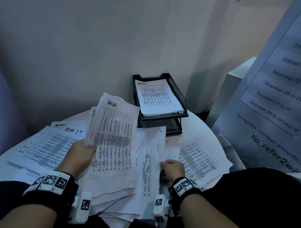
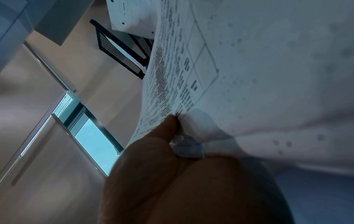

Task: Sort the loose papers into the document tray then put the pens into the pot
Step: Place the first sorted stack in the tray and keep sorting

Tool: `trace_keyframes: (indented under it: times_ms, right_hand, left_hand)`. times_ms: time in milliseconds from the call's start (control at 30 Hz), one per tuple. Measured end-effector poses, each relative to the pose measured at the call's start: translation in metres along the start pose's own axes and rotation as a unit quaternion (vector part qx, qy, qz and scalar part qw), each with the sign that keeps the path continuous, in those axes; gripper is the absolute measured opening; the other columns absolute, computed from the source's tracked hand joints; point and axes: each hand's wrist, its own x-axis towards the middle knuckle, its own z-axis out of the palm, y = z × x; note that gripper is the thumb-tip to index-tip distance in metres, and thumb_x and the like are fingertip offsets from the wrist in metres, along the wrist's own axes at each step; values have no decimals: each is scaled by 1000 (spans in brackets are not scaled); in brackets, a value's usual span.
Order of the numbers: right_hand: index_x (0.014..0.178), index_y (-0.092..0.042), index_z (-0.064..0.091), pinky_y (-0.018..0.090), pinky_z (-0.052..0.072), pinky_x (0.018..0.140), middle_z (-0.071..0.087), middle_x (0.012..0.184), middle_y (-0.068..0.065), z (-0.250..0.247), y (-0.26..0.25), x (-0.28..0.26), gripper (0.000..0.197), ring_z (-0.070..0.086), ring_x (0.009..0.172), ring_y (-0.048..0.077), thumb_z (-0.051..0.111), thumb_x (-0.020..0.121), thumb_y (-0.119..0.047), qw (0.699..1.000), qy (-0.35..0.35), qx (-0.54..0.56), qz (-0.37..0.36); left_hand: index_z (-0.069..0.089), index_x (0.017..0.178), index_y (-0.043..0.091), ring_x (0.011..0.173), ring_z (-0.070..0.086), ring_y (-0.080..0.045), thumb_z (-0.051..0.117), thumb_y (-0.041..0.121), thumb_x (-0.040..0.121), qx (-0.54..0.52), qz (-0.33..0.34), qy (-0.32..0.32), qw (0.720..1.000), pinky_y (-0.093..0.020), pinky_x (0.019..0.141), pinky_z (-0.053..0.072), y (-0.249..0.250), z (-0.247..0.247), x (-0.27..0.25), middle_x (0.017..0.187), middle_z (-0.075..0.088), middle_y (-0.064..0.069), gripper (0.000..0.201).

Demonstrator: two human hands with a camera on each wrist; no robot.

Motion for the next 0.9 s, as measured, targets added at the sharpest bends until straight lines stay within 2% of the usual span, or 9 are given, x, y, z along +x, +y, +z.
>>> trace_keyframes:
  times_ms: [67,167,267,333,467,567,667,800,900]
  right_hand:
    - [66,-10,68,46,63,72,72,71,16,-7,-1,2,20,69,64,32,86,74,-9,1000,15,-5,-7]
    - [69,-11,62,52,64,66,74,84,27,-14,-4,5,27,71,66,35,89,73,-16,999,37,20,-6]
    - [88,-9,59,28,46,56,66,88,12,-23,-35,-7,18,57,66,20,74,92,-17,991,97,-12,-86]
    - [91,-15,55,24,39,53,61,86,6,-30,-66,-16,11,52,62,15,64,97,-13,978,112,-26,-174]
    - [92,-24,63,26,44,55,69,79,3,-44,-124,-43,10,55,58,17,60,99,-18,936,84,-18,-342]
    - [93,-20,71,35,57,64,74,85,4,-56,-163,-81,11,68,73,22,63,101,-21,898,41,6,-438]
    - [92,-22,74,31,60,69,77,86,-1,-63,-193,-118,15,71,76,14,65,99,-11,882,-31,40,-469]
    - [97,-16,74,25,58,67,77,85,-3,-63,-208,-140,18,69,75,11,65,97,-1,863,-81,83,-491]
    - [93,-10,73,30,57,57,73,83,21,-56,-201,-142,8,66,69,18,67,97,-7,874,-69,103,-470]
  left_hand:
    - [61,89,-6,69,48,-24,61,11,99,3,2,-1,1000,-34,63,37,2,1,-1,75,54,-17,21]
    - [58,83,0,66,44,-22,60,8,99,-4,8,-7,1000,-33,61,33,6,4,-5,72,50,-15,18]
    - [57,79,4,66,45,-23,60,10,99,3,14,-9,1000,-33,61,35,8,3,-6,72,52,-15,22]
    - [59,81,2,67,47,-24,60,12,100,4,17,-10,1000,-34,62,37,9,3,-6,73,54,-15,21]
    - [61,87,-2,67,48,-23,58,15,102,-9,25,-17,1000,-34,62,39,11,4,-7,74,54,-16,23]
    - [61,87,0,68,50,-24,56,16,102,-14,23,-23,999,-34,63,41,14,6,-9,73,56,-16,23]
    - [56,78,2,67,49,-22,55,15,99,-23,27,-14,999,-36,65,37,17,4,-11,69,53,-14,25]
    - [61,86,-7,71,52,-23,60,14,97,-96,40,-29,994,-37,66,40,26,0,-16,74,55,-15,24]
    - [70,95,-5,82,69,-39,68,18,94,-144,39,-54,987,-50,75,56,32,-5,-19,86,71,-25,23]
